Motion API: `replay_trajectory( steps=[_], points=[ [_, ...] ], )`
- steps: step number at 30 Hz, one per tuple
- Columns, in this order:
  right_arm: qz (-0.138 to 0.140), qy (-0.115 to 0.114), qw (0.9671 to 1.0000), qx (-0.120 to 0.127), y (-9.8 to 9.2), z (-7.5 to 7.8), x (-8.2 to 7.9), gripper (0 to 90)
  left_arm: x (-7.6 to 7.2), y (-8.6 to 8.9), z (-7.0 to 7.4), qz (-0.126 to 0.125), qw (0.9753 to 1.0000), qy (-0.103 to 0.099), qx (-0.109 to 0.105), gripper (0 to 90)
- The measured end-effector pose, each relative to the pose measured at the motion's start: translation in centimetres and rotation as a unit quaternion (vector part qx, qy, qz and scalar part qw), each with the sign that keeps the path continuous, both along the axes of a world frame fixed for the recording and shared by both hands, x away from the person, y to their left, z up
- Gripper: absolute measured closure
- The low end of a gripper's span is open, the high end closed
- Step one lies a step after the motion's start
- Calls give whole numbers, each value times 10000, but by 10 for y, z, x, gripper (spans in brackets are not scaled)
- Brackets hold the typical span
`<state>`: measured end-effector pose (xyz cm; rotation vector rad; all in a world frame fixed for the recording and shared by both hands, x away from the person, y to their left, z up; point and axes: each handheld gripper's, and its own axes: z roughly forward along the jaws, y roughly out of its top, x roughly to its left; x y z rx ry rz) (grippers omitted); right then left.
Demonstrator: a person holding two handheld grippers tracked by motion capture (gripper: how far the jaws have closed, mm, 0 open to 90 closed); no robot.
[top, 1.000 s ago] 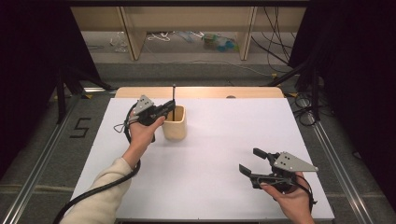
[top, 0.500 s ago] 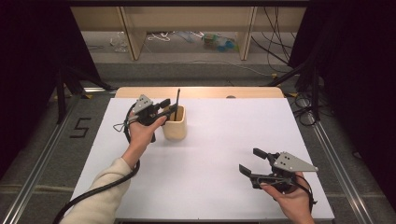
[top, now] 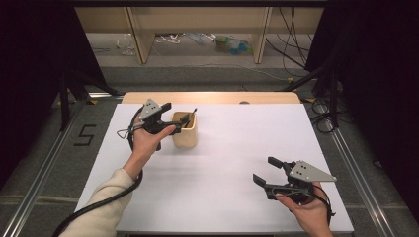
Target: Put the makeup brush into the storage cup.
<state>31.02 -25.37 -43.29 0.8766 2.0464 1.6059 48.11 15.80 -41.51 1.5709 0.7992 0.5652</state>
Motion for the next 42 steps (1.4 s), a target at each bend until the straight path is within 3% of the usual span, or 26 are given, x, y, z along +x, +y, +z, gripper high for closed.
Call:
replay_trajectory(
  steps=[16, 26, 36, 39, 40, 41, 42],
  points=[
    [-9, 1, 10000, -7, 0, 0, 0, 218, -15, 14, 7, -197, 9997, -27, 148, 118],
    [5, 8, 10000, 41, 1, 0, 1, 218, -24, 17, 13, -283, 9993, -134, 185, 121],
    [13, 95, 9999, -62, -1, 0, 0, 217, -33, 24, 16, -330, 9989, -235, 222, 121],
    [7, 48, 10000, 65, 0, -1, 1, 217, -35, 27, 15, -318, 9991, -244, 165, 129],
    [10, 102, 9999, -57, -1, 0, 1, 217, -36, 28, 15, -329, 9990, -250, 181, 129],
    [9, 102, 9999, -59, -1, 0, 1, 217, -28, 40, 20, -283, 9897, -969, 1015, 129],
    [9, 104, 9999, -59, -1, 0, 1, 217, -27, 43, 22, -292, 9864, -1082, 1203, 129]
  ],
)
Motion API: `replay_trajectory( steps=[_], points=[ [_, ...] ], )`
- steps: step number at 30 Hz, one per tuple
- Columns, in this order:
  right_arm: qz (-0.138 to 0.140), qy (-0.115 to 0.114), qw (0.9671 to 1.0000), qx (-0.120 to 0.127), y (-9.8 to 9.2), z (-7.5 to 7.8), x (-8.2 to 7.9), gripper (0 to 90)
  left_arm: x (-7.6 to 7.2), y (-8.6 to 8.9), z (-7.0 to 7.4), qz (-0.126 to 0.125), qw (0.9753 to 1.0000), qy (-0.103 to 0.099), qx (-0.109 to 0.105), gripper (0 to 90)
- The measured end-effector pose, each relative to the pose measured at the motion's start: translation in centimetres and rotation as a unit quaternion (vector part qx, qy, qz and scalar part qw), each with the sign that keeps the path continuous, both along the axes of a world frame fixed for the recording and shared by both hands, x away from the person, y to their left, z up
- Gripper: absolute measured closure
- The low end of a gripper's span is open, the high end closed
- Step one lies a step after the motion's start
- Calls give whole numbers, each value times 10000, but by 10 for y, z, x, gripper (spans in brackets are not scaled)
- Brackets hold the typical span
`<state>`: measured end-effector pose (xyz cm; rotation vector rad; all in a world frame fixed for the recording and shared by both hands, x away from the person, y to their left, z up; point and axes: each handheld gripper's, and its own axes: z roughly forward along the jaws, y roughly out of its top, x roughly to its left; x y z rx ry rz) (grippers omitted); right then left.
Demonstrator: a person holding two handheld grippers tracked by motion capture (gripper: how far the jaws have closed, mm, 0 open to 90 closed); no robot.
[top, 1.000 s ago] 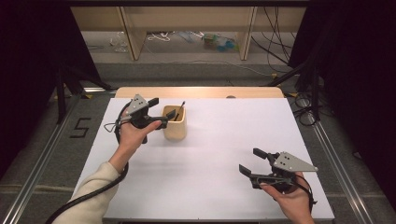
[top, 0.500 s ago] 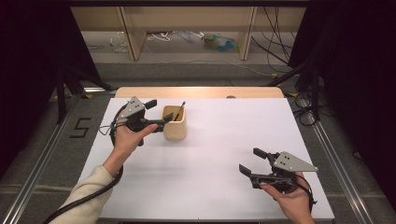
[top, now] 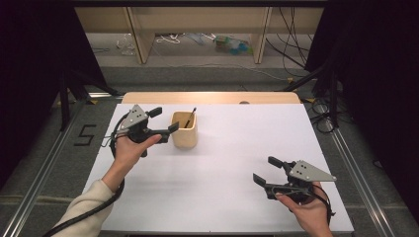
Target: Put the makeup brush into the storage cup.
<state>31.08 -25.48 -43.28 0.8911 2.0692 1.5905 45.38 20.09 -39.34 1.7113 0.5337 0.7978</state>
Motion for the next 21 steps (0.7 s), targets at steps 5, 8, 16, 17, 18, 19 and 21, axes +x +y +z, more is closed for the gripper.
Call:
replay_trajectory(
  steps=[5, 8, 16, 17, 18, 19, 21],
  points=[
    [-3, -56, 9999, 124, 1, -1, 1, 217, -7, 2, 1, -98, 10000, -8, 5, 127],
    [-10, -57, 9999, 127, 1, -1, 1, 217, -12, 3, 2, -162, 9999, 10, -44, 126],
    [8, -39, 10000, 88, 1, -1, 1, 217, -33, 10, 1, -257, 9992, 140, -288, 125],
    [8, -36, 10000, 85, 1, -1, 1, 217, -35, 11, 1, -268, 9991, 135, -289, 125],
    [-8, -43, 9999, 97, 1, -1, 1, 217, -37, 12, 1, -294, 9990, 130, -305, 126],
    [3, -67, 9999, 122, 2, -1, 1, 217, -40, 15, 1, -15, 9995, 79, -304, 126],
    [16, -70, 9999, 87, 1, -1, 1, 217, -45, 16, 1, -40, 9995, 65, -302, 126]
  ],
)
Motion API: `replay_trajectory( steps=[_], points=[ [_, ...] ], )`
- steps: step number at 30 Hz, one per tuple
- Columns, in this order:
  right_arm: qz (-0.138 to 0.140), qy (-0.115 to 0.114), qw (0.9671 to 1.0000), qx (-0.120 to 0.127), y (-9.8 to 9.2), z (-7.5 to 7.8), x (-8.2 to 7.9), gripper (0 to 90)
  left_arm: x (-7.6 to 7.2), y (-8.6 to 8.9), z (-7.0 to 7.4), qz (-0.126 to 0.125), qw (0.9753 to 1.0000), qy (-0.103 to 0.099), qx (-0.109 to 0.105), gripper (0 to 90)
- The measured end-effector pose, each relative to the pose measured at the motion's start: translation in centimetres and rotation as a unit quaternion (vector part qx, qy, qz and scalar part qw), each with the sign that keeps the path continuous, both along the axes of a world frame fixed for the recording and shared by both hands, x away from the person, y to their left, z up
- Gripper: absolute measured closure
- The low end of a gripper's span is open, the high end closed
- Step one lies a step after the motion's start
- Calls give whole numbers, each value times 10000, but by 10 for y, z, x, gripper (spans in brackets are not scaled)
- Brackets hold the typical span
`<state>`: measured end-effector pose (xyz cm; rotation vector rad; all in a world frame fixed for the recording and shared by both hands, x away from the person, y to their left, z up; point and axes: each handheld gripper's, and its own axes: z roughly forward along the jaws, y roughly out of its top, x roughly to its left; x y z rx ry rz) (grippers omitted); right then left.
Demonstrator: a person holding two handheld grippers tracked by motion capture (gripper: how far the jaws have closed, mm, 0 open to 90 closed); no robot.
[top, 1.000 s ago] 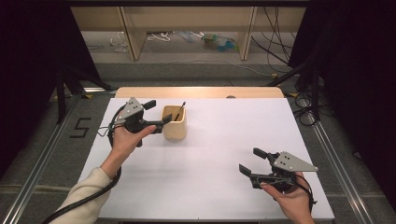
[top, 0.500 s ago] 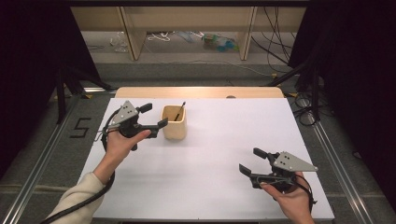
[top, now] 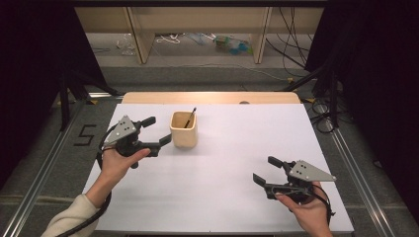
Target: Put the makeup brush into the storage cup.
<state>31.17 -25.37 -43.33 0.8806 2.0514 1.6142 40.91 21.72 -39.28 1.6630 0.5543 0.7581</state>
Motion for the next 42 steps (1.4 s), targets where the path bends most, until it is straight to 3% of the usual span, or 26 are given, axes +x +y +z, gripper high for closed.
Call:
replay_trajectory(
  steps=[22, 23, 24, 26, 29, 33, 38, 42],
  points=[
    [-40, 8, 10000, -47, -1, 1, -1, 217, -46, 13, -4, -282, 9993, -165, -163, 138],
    [-56, 12, 10000, -59, -1, 1, -1, 217, -57, 3, -10, -717, 9924, 540, -839, 138],
    [-57, 7, 10000, -59, -1, 1, -1, 217, -60, 3, -12, -773, 9912, 622, -871, 139],
    [-62, 1, 10000, -57, -1, 1, -1, 217, -64, 4, -14, -759, 9930, 492, -765, 139],
    [-57, -4, 10000, -61, 0, 1, 0, 217, -74, 2, -18, -765, 9918, 577, -845, 143],
    [-57, -2, 10000, -69, 0, 1, -1, 217, -84, 1, -22, -825, 9921, 570, -752, 143],
    [-54, -25, 10000, -8, 1, 0, 0, 217, -93, 3, -25, -875, 9912, 597, -790, 141],
    [-29, -24, 10000, 32, 1, 0, 0, 217, -97, 5, -29, -847, 9920, 571, -738, 140]
  ],
)
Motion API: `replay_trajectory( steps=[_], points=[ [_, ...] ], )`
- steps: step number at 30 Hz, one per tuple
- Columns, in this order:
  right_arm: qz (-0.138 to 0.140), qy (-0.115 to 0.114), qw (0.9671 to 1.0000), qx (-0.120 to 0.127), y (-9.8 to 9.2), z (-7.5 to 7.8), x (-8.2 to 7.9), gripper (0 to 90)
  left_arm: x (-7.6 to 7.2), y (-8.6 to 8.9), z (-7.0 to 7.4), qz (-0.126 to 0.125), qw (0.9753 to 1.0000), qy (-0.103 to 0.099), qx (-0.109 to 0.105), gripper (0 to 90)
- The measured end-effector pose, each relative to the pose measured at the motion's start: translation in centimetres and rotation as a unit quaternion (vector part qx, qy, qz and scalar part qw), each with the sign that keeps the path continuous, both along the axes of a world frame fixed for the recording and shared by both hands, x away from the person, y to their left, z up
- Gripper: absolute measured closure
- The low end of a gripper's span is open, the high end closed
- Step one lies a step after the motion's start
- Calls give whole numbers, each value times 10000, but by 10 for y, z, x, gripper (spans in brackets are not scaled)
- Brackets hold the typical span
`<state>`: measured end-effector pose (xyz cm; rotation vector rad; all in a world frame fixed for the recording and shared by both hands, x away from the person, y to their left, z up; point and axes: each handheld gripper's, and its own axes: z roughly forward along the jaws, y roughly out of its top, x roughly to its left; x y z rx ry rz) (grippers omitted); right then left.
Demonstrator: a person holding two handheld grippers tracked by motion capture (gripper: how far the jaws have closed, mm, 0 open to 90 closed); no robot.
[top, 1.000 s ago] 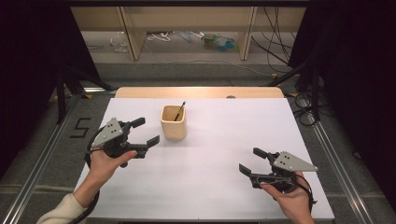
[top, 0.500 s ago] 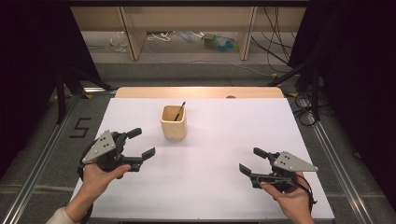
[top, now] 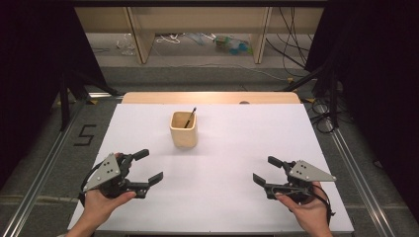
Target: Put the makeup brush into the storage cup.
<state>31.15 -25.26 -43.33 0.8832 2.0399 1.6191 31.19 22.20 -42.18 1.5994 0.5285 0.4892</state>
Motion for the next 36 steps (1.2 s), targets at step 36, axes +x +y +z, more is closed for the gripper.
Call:
replay_trajectory(
  steps=[36],
  points=[
    [44, -103, 9999, -30, -3, 0, 0, 216, -6, 1, -11, 196, 9998, 4, 95, 141]
  ],
)
